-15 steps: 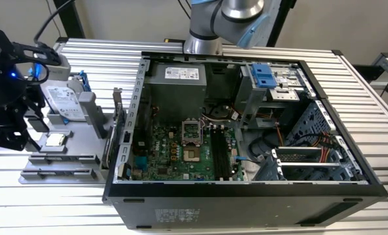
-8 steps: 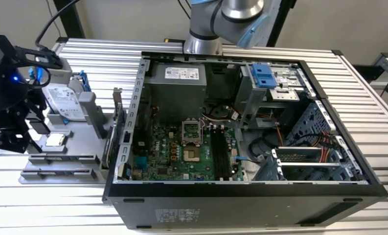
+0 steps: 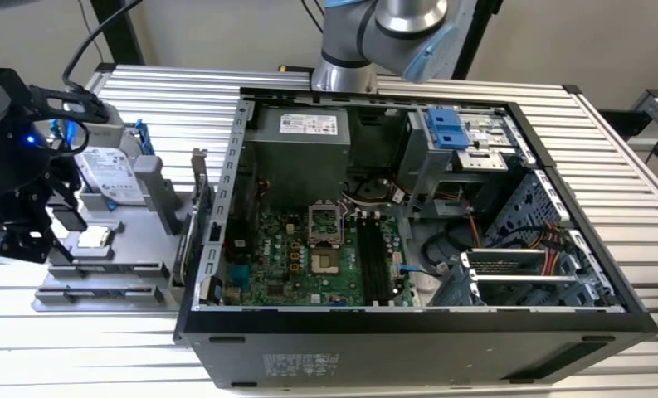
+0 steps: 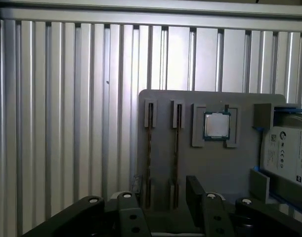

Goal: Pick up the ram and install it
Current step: 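Pick up the ram and move it above insertion slot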

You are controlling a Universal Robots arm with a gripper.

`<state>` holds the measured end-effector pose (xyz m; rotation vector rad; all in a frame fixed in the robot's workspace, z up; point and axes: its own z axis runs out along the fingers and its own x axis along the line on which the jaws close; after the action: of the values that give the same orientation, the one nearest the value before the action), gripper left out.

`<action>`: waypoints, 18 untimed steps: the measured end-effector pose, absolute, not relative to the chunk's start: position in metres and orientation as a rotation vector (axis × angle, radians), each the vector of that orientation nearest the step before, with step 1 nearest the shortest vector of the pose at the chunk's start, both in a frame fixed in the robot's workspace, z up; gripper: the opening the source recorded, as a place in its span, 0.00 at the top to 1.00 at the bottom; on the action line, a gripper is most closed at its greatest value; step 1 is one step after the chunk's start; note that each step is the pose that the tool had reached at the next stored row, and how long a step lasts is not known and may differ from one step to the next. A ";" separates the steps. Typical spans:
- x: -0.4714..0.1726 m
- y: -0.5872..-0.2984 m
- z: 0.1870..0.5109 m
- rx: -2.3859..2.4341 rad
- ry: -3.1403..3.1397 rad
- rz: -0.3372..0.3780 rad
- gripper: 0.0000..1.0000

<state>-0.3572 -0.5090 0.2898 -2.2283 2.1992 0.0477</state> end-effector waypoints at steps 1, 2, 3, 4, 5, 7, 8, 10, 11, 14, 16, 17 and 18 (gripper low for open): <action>-0.357 -0.509 0.289 -2.229 2.199 0.048 0.00; -0.357 -0.509 0.289 -2.229 2.199 0.048 0.00; -0.357 -0.509 0.288 -2.229 2.199 0.048 0.00; -0.357 -0.509 0.288 -2.228 2.199 0.048 0.00; -0.357 -0.509 0.287 -2.228 2.199 0.048 0.00; -0.357 -0.509 0.286 -2.228 2.199 0.048 0.00; -0.357 -0.509 0.285 -2.228 2.199 0.048 0.00; -0.357 -0.509 0.284 -2.228 2.199 0.048 0.00; -0.357 -0.509 0.284 -2.228 2.199 0.048 0.00; -0.357 -0.509 0.282 -2.228 2.199 0.048 0.00; -0.357 -0.509 0.281 -2.228 2.199 0.048 0.00; -0.357 -0.509 0.280 -2.228 2.199 0.048 0.00; -0.357 -0.509 0.280 -2.228 2.199 0.048 0.00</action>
<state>-0.3572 -0.5094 0.2797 -2.2285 2.1991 0.0477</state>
